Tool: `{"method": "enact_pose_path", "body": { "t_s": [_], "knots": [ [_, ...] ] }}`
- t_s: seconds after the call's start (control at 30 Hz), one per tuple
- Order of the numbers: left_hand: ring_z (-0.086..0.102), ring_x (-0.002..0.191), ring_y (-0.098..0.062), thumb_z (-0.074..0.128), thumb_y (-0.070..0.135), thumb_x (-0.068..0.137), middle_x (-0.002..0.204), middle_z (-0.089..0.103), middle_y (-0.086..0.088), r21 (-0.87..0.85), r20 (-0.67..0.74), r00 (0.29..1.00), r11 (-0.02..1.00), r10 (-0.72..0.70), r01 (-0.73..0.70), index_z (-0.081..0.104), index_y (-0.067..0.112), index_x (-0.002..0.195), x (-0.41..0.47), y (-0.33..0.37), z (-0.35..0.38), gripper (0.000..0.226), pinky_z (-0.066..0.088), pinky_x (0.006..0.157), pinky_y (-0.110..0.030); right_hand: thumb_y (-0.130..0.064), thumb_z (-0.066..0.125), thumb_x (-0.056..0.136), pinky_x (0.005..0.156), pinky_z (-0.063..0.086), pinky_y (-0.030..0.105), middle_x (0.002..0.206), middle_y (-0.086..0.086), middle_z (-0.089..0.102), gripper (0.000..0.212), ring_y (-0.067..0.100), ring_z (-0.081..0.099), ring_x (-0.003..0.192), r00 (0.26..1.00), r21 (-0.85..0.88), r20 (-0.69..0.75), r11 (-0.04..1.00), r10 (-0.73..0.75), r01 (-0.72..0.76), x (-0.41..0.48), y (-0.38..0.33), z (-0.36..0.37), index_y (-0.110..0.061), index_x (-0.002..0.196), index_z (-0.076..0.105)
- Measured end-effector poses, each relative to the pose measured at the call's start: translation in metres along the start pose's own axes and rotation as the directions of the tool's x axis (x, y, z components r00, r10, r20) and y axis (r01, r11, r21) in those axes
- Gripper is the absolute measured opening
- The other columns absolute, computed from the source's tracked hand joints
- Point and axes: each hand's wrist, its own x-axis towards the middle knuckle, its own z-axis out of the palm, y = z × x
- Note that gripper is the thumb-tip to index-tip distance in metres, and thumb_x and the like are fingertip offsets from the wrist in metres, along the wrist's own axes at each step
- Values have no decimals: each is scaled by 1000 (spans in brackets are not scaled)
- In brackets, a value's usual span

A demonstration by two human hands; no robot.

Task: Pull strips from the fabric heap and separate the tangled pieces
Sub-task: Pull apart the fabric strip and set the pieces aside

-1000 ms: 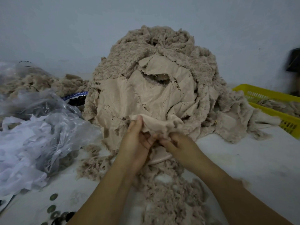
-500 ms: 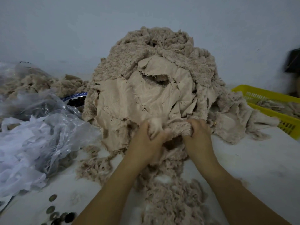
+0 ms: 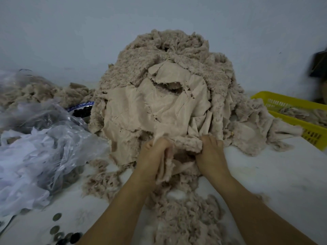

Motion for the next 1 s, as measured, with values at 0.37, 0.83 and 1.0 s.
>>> {"method": "enact_pose_path", "body": {
  "t_s": [0.37,0.83,1.0],
  "knots": [
    [35,34,-10,48,16,89,38,32,8,-674,-323,932,731,-167,-103,42,17,39,24,8,-29,50,35,35,-18,-7,58,91,98,32,36,136,17,42,46,33,36,124,1000,33,-7,999,25,-25,1,2,1,-7,135,46],
    [67,114,-33,62,45,93,119,70,-22,-217,-112,988,973,-109,83,72,7,117,17,3,-20,46,51,101,-45,-46,43,92,101,35,24,133,-1,46,52,10,42,121,915,217,-240,901,-324,376,-19,-36,-15,-14,129,59],
    [76,86,-20,62,66,74,87,79,-5,225,-113,993,974,29,-3,81,32,85,7,-4,-7,41,61,76,-35,-42,46,100,80,50,31,100,3,70,35,10,64,96,982,641,132,767,-138,22,-24,-39,-7,-14,100,67]
  ]
}}
